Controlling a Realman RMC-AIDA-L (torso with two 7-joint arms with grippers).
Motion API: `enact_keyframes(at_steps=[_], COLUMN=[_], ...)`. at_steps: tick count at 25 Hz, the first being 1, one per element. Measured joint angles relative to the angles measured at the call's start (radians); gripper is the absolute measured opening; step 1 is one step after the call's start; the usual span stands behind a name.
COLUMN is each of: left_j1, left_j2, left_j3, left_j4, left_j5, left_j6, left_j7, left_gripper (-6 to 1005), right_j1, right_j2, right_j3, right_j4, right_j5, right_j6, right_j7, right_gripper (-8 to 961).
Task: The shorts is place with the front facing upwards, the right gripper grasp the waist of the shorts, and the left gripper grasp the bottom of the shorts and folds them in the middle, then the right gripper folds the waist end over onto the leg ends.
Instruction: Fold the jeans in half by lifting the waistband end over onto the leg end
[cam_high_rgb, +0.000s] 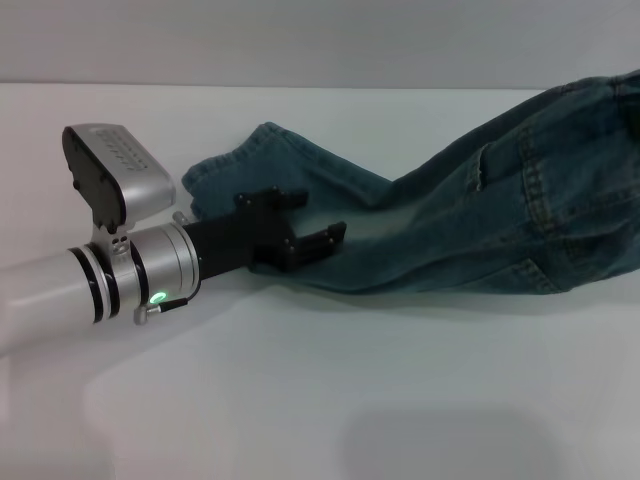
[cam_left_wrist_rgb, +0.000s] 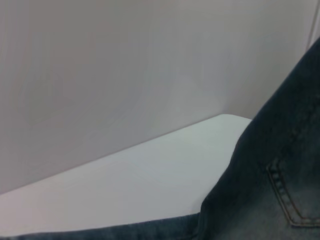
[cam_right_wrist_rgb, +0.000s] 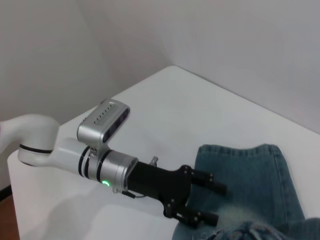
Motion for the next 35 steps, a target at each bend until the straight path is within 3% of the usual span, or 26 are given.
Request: enact_keyframes(at_steps=[18, 35], left_j1=[-0.024, -0.013], left_j2=[-0.001, -0.001], left_j3=[0.015, 0.025], left_j4=[-0.101, -0.162], left_j5=[0.008, 0.050], left_j6=[0.171, 0.249], left_j7=[-0.028, -0.051], left_gripper=[724, 724], right_j1=[0.043, 0.069], right_j2=[-0.007, 0.010], right_j3=[0.008, -0.043], right_j4=[0.050, 0.145], right_j5=[0.106, 0.131], right_j6=[0.026, 0.086], right_j7=[0.034, 0.018], right_gripper=[60, 58])
